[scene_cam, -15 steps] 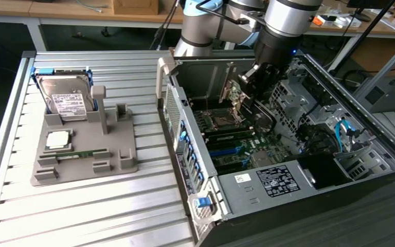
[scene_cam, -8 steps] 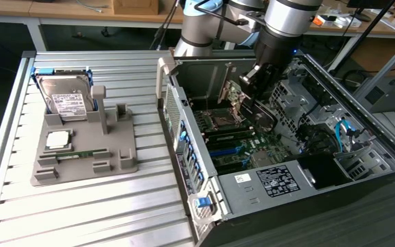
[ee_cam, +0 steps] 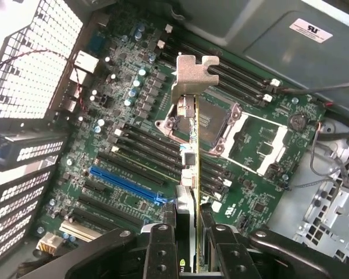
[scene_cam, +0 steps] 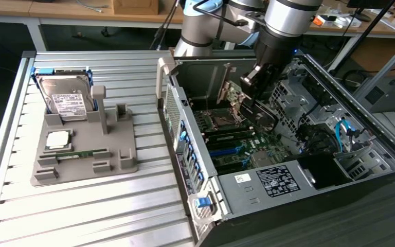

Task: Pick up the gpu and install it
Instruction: 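Insert the gpu into the slot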

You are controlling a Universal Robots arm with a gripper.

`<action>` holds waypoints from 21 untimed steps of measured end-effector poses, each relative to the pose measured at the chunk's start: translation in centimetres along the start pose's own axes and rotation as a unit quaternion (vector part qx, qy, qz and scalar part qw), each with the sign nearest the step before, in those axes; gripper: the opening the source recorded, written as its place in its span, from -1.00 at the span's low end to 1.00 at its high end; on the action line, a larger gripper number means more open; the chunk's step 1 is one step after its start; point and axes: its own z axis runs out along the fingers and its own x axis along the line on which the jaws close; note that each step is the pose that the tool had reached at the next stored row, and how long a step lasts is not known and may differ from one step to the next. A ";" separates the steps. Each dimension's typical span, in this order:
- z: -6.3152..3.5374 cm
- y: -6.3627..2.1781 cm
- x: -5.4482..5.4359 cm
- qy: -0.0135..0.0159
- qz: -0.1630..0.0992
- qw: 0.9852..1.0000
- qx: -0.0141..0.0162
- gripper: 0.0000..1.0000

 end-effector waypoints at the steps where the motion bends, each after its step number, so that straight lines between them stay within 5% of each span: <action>1: 0.00 0.00 0.0 0.000 -0.004 1.000 0.000 -0.47; 21: 0.00 0.00 0.0 -0.002 -0.065 0.998 -0.002 -0.47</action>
